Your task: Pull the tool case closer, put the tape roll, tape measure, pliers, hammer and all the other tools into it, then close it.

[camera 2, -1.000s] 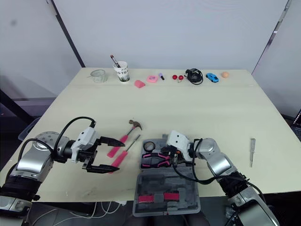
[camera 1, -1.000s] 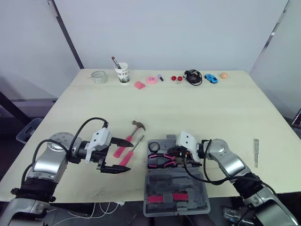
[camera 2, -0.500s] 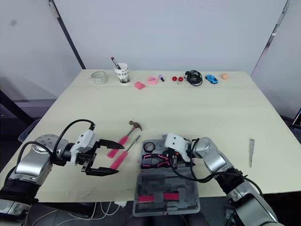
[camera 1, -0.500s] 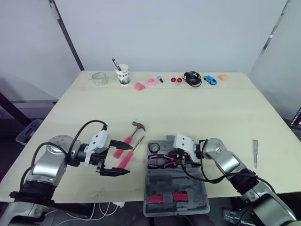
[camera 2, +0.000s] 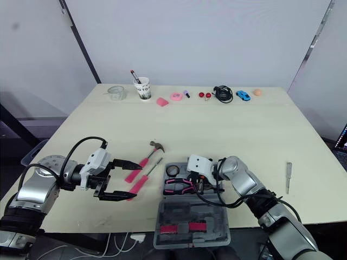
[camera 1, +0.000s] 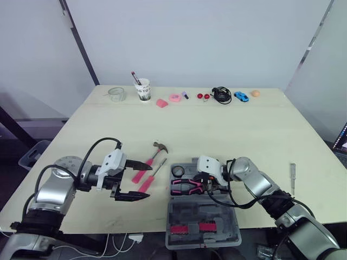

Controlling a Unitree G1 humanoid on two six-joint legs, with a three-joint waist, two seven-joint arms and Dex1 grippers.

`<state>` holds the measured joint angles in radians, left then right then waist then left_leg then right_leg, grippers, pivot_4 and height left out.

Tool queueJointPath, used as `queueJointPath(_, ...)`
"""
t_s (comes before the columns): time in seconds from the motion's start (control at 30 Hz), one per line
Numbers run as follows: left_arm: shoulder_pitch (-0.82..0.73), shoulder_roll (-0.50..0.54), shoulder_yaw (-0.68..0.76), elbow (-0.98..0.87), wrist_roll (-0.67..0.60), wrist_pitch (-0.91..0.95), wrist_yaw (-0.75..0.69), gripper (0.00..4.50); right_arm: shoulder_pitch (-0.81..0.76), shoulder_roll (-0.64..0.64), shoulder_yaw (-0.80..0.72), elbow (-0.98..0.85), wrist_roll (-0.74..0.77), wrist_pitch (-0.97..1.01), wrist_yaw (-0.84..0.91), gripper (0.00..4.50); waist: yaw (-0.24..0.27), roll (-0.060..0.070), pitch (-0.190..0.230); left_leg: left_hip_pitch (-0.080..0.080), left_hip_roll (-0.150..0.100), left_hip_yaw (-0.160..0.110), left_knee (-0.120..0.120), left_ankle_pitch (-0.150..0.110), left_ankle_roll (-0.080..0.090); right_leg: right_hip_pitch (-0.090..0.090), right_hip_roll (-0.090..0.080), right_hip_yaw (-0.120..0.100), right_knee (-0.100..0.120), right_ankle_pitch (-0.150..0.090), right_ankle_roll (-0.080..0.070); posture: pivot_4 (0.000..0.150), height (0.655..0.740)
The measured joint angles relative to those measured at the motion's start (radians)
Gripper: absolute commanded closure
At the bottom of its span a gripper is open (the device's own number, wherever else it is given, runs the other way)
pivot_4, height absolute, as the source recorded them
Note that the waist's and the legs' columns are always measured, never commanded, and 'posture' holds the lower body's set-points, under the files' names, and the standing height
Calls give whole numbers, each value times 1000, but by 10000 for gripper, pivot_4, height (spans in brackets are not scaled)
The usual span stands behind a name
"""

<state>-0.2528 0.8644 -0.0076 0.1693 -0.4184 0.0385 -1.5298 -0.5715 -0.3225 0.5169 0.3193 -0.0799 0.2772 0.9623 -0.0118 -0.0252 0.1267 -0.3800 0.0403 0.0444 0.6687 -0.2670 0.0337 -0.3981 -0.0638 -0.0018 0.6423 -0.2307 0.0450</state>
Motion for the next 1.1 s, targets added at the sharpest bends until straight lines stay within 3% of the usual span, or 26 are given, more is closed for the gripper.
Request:
queueJointPath(0.3, 86, -27, 75, -54, -55, 65, 89, 0, 121, 11, -148, -93, 76, 25, -97, 44727, 0, 6, 9, -9, -1, -1, 0, 0, 0, -9, -2, 1, 0, 0, 0, 1500, 7400)
queueJointPath(0.57, 221, -58, 163, -160, -95, 108, 204, 0, 223, -17, -306, -304, 160, 3, -165, 44727, -1, 6, 10, -16, 0, -2, -1, 0, 0, -14, -1, 1, -1, 2, 3, 1500, 7400)
queueJointPath(0.87, 398, -132, 291, -208, -94, 110, 401, 0, 504, -83, -544, -447, 273, -79, -229, 44727, 1, 5, 11, -16, 1, -2, -1, 0, 0, -14, -3, 1, -2, 0, 1, 1500, 7400)
queueJointPath(0.93, 439, -152, 324, -228, -95, 109, 443, 0, 568, -91, -600, -469, 295, -88, -248, 37331, 1, 5, 11, -16, 1, -1, -2, 0, 0, -14, -3, 1, -2, 0, 1, 1500, 7400)
queueJointPath(1.1, 521, -192, 372, -247, -95, 108, 506, 0, 700, -93, -724, -501, 335, -121, -299, 13345, 2, 6, 11, -16, 1, -1, -2, 0, 0, -14, -4, 1, -2, 0, 1, 1500, 7400)
